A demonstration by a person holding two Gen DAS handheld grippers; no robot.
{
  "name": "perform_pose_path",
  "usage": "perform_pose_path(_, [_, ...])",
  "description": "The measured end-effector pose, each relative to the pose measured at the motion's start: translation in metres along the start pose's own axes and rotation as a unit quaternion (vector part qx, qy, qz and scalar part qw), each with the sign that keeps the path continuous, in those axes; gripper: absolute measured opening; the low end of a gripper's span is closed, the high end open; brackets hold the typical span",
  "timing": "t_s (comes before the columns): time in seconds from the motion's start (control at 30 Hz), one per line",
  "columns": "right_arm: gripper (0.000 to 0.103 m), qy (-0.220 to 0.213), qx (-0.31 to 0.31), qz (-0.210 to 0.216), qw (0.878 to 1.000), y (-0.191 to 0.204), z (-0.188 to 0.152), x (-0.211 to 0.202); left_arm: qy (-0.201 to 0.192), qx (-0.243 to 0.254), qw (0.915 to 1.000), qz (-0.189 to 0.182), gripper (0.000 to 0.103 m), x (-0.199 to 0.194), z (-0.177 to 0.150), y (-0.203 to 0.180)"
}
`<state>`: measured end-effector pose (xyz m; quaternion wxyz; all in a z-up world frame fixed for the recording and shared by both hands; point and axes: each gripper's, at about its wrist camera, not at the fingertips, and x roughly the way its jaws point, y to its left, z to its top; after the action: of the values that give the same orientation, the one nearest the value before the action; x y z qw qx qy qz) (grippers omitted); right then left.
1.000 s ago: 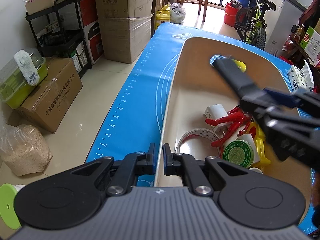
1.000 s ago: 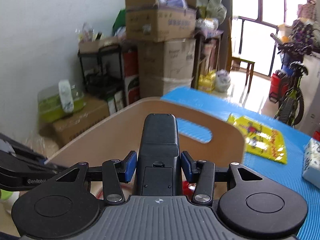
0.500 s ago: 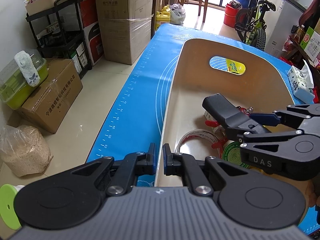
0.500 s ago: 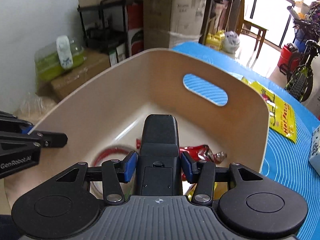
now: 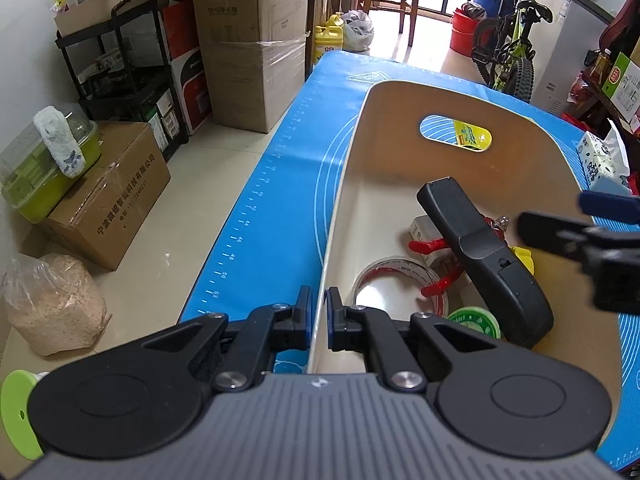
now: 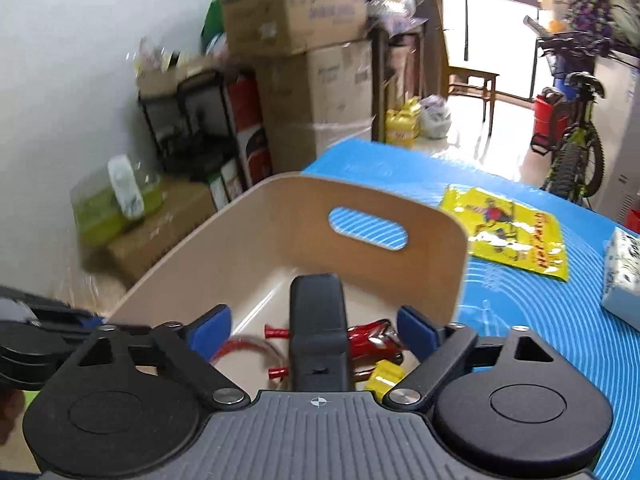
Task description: Organize rigid objects
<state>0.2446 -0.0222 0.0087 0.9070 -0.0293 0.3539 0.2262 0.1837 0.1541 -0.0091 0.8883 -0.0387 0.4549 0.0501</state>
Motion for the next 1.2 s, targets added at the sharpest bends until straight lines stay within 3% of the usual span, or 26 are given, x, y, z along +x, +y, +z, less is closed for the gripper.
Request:
perform_pose_path(0.2, [0.098, -0.016, 0.009, -0.02, 1.0, -0.008, -0.005, -0.028, -0.025, 0.015, 0.9994, 0.02, 0.011, -0.017, 0.001, -0.008])
perform_pose_path(0.23, [0.098, -0.019, 0.01, -0.023, 1.0, -0.009, -0.007, -0.033, -0.031, 0.02, 0.999, 0.027, 0.02, -0.022, 0.001, -0.01])
perform_pose_path(0.27, [0.1, -0.02, 0.013, -0.025, 0.999, -0.011, -0.01, -0.039, -0.038, 0.024, 0.9984, 0.033, 0.037, -0.027, 0.001, -0.013])
perform_pose_path(0.33, [0.101, -0.022, 0.02, -0.03, 0.999, -0.013, -0.013, -0.048, -0.052, 0.029, 0.9974, 0.039, 0.054, -0.038, -0.001, -0.017])
perform_pose_path(0.37, [0.101, -0.024, 0.025, -0.032, 0.999, -0.015, -0.015, -0.054, -0.057, 0.03, 0.9972, 0.039, 0.057, -0.043, -0.001, -0.019])
perform_pose_path(0.87, [0.101, -0.044, 0.057, -0.09, 0.993, -0.029, -0.055, -0.153, -0.09, 0.059, 0.9939, 0.022, 0.06, -0.118, -0.022, -0.064])
perform_pose_path(1.2, [0.101, -0.064, 0.075, -0.119, 0.988, -0.028, -0.086, -0.221, -0.117, 0.064, 0.991, -0.009, 0.06, -0.169, -0.044, -0.093])
